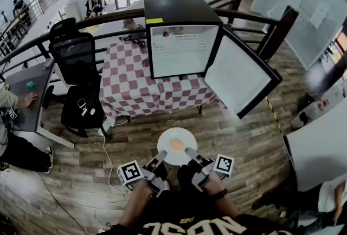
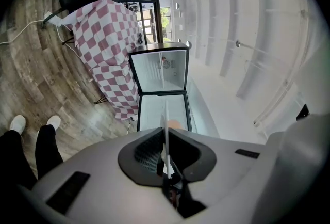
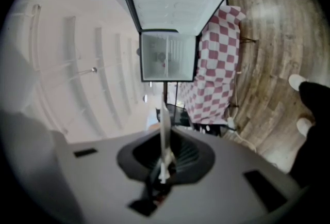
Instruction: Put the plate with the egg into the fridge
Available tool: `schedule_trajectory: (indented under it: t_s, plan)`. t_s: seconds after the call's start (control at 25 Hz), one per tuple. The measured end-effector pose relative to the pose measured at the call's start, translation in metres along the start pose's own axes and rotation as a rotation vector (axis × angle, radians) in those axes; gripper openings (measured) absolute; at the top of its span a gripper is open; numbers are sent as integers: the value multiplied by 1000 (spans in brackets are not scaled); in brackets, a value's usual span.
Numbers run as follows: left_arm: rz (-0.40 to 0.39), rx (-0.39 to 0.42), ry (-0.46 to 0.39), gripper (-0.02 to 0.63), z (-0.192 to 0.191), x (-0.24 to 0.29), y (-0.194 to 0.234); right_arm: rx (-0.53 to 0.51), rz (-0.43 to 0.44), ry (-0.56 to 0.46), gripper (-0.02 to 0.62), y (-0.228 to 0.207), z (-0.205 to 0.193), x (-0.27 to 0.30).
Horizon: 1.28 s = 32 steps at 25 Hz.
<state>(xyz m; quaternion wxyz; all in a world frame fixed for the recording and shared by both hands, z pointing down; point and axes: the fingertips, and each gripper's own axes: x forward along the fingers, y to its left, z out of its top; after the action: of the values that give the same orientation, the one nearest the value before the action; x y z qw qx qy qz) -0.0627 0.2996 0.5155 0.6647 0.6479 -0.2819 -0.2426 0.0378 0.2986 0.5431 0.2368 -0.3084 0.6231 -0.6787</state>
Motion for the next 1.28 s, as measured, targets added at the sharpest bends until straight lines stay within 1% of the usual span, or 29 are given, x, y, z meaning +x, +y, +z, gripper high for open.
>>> schedule_trajectory:
  t_s: [0.2, 0.28, 0.32, 0.44, 0.48, 0.52, 0.6, 0.68, 0.8, 0.96, 1.12, 1.28]
  plan:
    - [24, -27, -62, 40, 19, 46, 0, 13, -5, 26, 37, 4, 52, 22]
    - [22, -29, -82, 40, 26, 70, -4, -10, 8, 41, 37, 11, 78, 32]
    - [19, -27, -92, 40, 30, 82, -7, -52, -1, 54, 35, 14, 92, 37]
    - [23, 1, -116, 40, 44, 118, -10, -245, -93, 98, 35, 25, 128, 51]
    - [21, 13, -120, 40, 47, 130, -12, -281, -105, 107, 37, 29, 140, 55]
    - [15, 22, -123, 40, 50, 142, -15, -291, -97, 112, 37, 32, 151, 59]
    - [6, 25, -135, 40, 53, 160, -19, -255, -64, 117, 37, 35, 171, 64]
    - [13, 26, -150, 40, 56, 171, -18, -217, -53, 125, 37, 31, 185, 67]
    - [40, 26, -166, 40, 60, 182, -12, -192, -59, 142, 37, 23, 195, 72]
    - [83, -3, -186, 40, 62, 188, 0, -137, -80, 176, 37, 11, 200, 78]
    - [106, -15, -199, 40, 74, 197, 2, -129, -113, 196, 37, 11, 208, 92]
    - [108, -7, -186, 40, 94, 209, 0, -132, -100, 193, 37, 14, 219, 112]
